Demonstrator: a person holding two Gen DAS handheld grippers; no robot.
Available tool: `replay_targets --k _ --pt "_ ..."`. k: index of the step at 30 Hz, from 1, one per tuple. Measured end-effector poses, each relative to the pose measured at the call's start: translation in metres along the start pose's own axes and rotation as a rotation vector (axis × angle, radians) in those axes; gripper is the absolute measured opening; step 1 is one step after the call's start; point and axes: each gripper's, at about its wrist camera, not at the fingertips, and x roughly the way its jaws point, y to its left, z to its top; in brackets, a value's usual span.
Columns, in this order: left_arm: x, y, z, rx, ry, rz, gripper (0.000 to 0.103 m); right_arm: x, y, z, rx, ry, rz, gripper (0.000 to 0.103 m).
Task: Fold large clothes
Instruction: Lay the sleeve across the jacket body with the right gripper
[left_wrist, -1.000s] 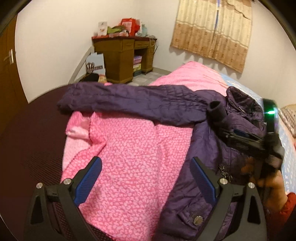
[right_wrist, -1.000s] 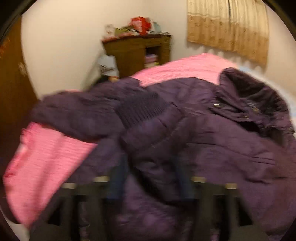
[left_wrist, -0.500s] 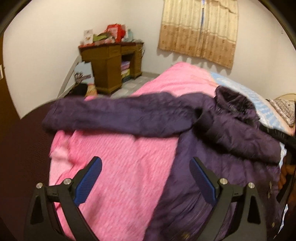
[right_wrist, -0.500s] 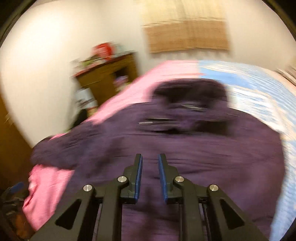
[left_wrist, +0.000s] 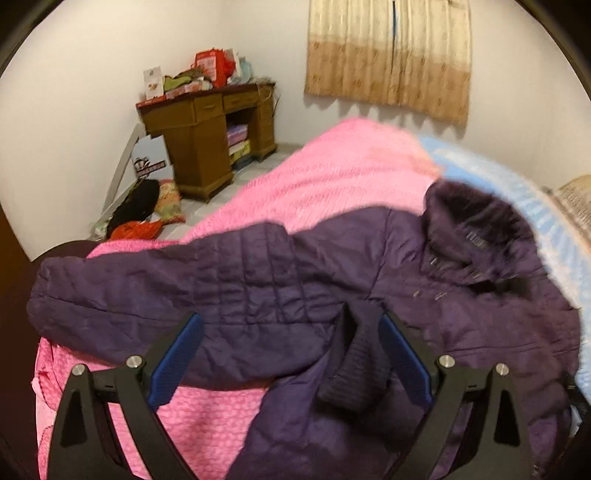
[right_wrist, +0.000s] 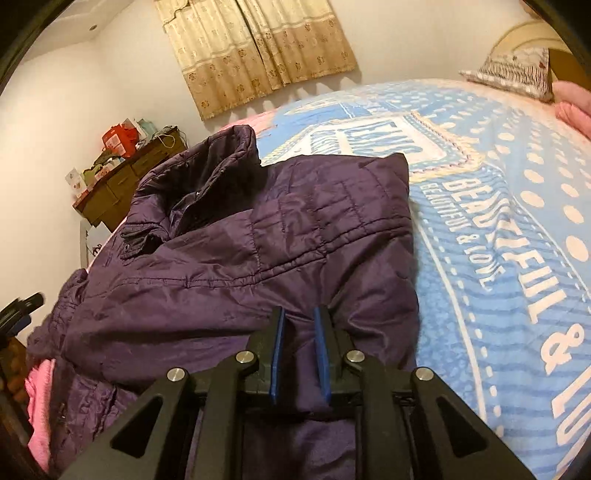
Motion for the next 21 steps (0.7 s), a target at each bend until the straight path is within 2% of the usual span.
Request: replay_targets --k 4,6,13,17,21 --pt "0.028 -0.011 -0.031 0.023 0.061 0.116 0.099 -0.001 0.004 0.003 -0.005 -0.004 0.001 0.018" --pt "0.03 -0.006 -0.039 -0.007 0.025 0.116 0.103 0.0 -0.001 0.001 0.01 -0.007 0.019 0.018" --pt "0.018 0.024 -0.03 -0.08 0.072 0.024 0.103 0.0 -0.002 -0.004 0.018 -0.012 0.028 0.018" --pt "-0.01 0.066 -0.032 -0.11 0.029 0.07 0.103 -0.004 -0.003 -0.007 0.021 -0.013 0.029 0.018" --pt "-0.033 0.148 -0.035 -0.271 -0.014 0.113 0.103 -0.002 -0.002 -0.006 0.021 -0.014 0.03 0.018"
